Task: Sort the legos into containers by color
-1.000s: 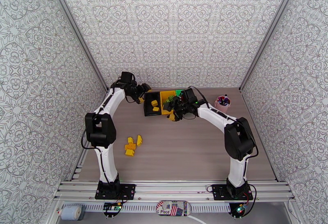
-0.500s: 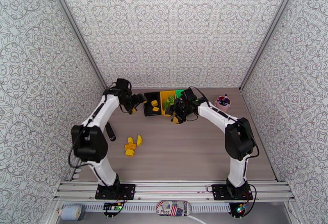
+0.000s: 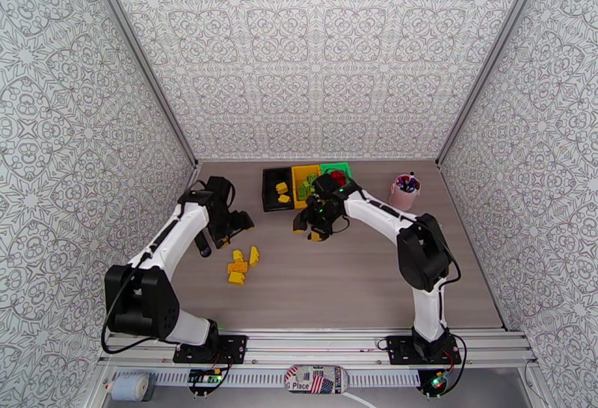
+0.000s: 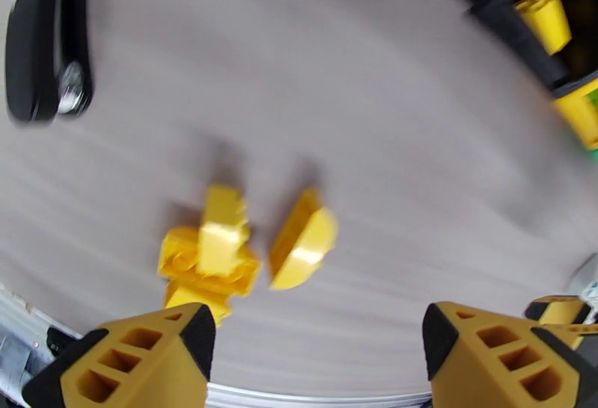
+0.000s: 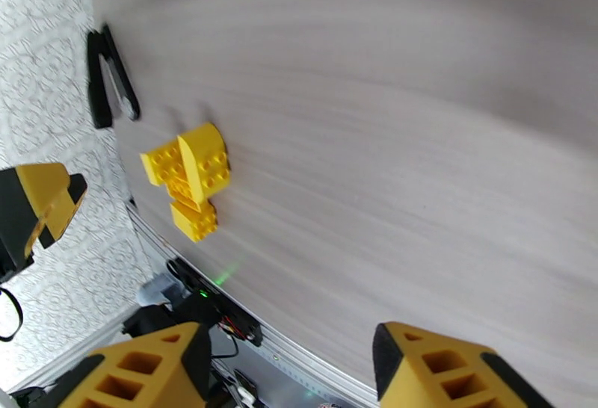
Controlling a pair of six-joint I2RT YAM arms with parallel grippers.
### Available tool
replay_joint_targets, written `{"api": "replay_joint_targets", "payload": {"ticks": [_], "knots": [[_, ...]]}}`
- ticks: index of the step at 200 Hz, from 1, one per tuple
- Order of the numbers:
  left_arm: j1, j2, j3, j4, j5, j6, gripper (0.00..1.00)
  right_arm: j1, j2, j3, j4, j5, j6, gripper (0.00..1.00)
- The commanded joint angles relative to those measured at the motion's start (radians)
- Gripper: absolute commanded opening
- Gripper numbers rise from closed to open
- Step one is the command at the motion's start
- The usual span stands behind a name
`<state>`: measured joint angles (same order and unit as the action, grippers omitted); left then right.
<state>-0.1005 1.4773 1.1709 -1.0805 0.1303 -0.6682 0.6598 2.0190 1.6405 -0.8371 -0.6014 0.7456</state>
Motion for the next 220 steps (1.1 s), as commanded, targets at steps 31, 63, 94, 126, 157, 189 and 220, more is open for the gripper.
{"api": "replay_joint_targets", "payload": {"ticks": [31, 63, 94, 126, 157, 189, 220], "knots": [[-0.006, -0.006, -0.119, 0.009, -0.037, 0.046, 0.73, 0.067, 0.044, 0.059, -0.053, 0.055, -0.012, 0.61], [-0.001, 0.025, -0.145, 0.04, -0.031, 0.064, 0.72, 0.088, 0.032, 0.042, -0.056, 0.066, -0.014, 0.61], [0.002, 0.062, -0.166, 0.076, -0.02, 0.074, 0.69, 0.092, 0.014, 0.006, -0.046, 0.065, -0.005, 0.61], [0.004, 0.099, -0.185, 0.104, -0.014, 0.084, 0.63, 0.093, 0.004, -0.008, -0.043, 0.065, -0.002, 0.61], [0.005, 0.113, -0.199, 0.115, -0.011, 0.093, 0.55, 0.093, 0.002, -0.008, -0.042, 0.065, 0.001, 0.6], [0.006, 0.11, -0.204, 0.116, -0.01, 0.094, 0.51, 0.093, 0.004, -0.007, -0.035, 0.063, 0.007, 0.6], [0.007, 0.119, -0.202, 0.116, -0.016, 0.099, 0.5, 0.093, 0.013, -0.001, -0.023, 0.056, 0.011, 0.6]]}}
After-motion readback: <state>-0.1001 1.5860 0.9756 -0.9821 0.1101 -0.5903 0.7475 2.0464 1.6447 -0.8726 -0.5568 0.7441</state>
